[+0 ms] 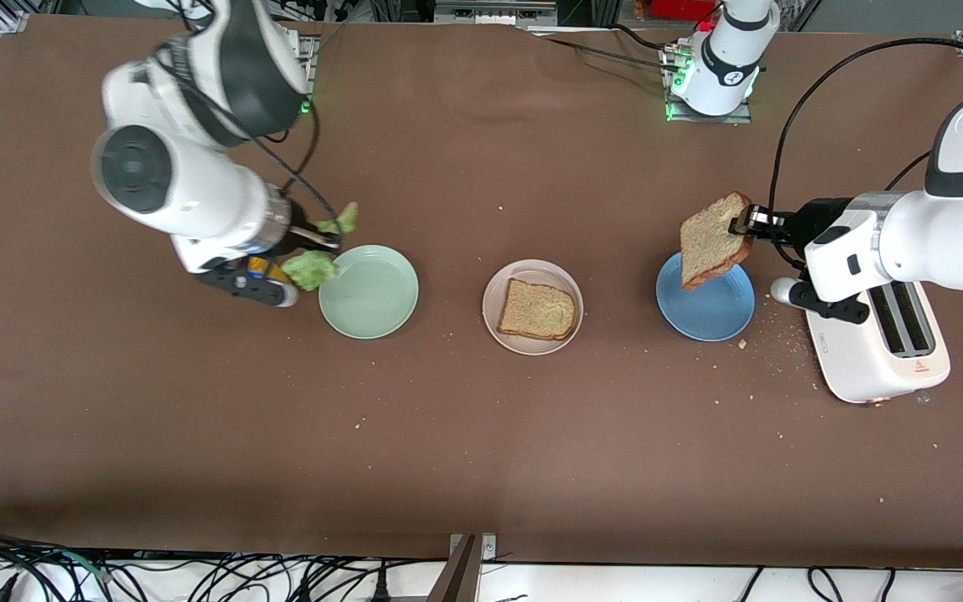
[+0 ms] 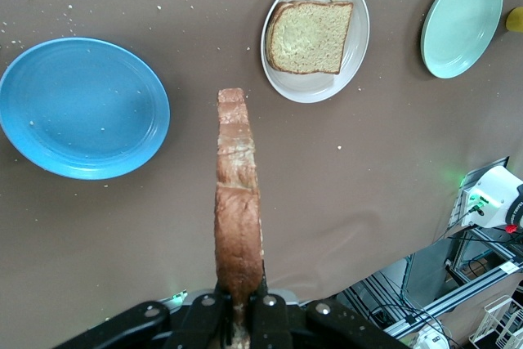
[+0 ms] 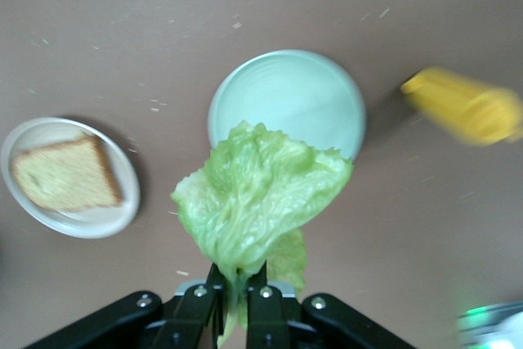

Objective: Make sandwich in beige plate with both arms
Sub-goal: 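Lower the lettuce onto the bread on the beige plate and release, then carry the bread slice over the lettuce while the right gripper withdraws, then lower the bread onto the lettuce and open the left gripper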

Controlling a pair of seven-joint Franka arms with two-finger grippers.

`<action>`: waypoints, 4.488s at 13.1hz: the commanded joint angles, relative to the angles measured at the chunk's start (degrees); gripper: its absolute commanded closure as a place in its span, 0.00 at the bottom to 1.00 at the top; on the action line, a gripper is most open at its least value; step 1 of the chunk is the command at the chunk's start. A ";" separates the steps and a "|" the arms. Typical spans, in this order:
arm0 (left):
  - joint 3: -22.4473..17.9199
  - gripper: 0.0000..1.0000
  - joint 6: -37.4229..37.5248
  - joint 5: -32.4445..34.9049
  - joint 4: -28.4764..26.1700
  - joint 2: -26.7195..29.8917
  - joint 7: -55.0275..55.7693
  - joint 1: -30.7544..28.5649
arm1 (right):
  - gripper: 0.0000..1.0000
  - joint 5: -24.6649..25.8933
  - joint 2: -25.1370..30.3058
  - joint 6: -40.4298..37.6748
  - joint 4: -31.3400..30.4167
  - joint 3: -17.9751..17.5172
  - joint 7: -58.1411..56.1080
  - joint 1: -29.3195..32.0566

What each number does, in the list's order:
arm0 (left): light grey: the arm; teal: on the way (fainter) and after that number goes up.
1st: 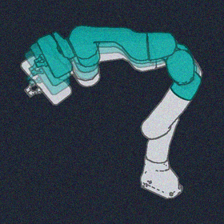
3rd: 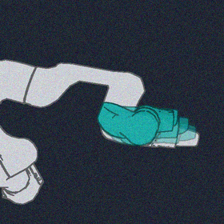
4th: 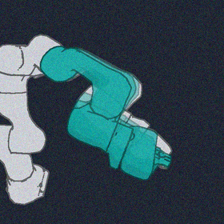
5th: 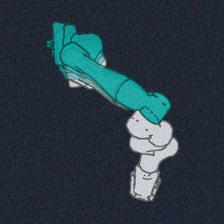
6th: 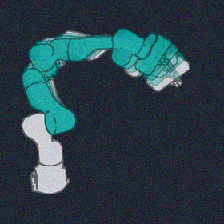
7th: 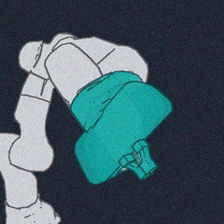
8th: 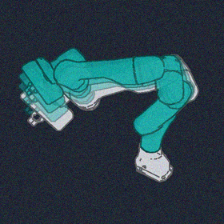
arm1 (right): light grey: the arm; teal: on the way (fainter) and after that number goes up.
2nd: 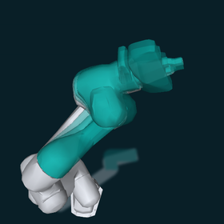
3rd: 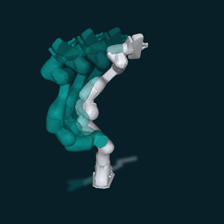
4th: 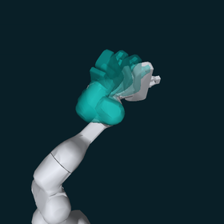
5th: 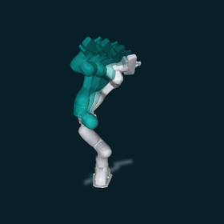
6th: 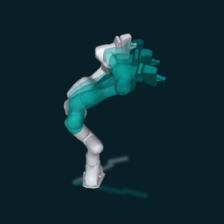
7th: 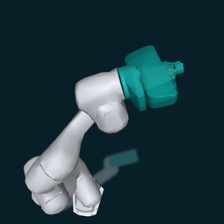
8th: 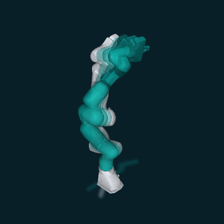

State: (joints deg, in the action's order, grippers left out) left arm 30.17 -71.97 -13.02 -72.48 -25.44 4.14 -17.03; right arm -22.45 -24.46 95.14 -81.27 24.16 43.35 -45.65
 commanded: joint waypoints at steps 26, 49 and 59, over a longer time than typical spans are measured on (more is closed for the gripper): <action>0.33 1.00 0.60 1.68 -0.82 1.44 1.57 -0.11 | 0.01 -4.00 -31.97 35.64 19.05 -21.70 55.53 0.21; 1.48 1.00 -23.01 -25.83 -2.05 -17.18 -5.17 9.29 | 0.01 7.95 -2.53 -14.18 18.70 1.22 -6.99 3.73; 1.12 1.00 -32.78 -32.07 -14.51 -25.63 -38.49 7.45 | 0.01 7.51 -2.26 -12.88 14.22 11.43 -41.56 5.57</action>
State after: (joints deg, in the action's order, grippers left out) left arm 30.95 -101.91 -42.32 -83.13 -52.17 -29.76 -9.01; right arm -15.17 -27.83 80.79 -64.58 34.91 5.53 -39.87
